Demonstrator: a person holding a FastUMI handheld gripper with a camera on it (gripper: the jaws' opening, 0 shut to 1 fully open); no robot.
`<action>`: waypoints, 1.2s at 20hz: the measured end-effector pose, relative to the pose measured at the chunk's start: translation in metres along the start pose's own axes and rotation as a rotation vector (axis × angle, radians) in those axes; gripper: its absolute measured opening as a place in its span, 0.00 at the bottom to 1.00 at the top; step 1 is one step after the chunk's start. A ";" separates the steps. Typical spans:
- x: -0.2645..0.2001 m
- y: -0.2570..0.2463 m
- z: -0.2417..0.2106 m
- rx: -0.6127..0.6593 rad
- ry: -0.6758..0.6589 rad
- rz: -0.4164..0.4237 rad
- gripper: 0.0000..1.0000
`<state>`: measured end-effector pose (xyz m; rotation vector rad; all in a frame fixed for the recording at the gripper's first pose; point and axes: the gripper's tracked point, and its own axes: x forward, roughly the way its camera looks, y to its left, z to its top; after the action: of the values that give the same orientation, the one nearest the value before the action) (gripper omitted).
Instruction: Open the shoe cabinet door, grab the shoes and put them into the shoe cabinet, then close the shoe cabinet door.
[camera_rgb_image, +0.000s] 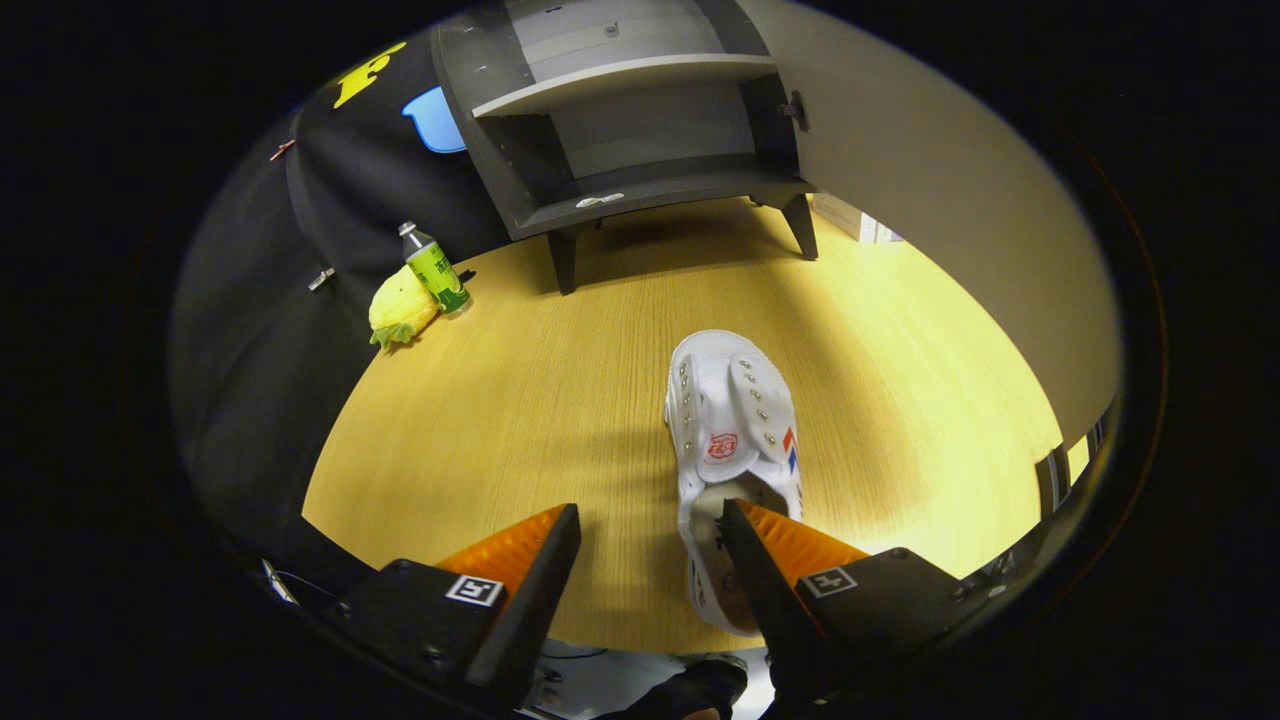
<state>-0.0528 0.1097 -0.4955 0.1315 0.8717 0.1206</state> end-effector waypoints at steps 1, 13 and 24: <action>0.004 -0.001 0.000 -0.004 -0.007 -0.009 0.88; 0.069 -0.023 0.041 -0.070 -0.218 -0.125 0.61; 0.049 -0.035 0.085 -0.044 -0.223 -0.083 0.05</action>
<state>0.0458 0.0775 -0.4836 0.0660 0.6509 0.0457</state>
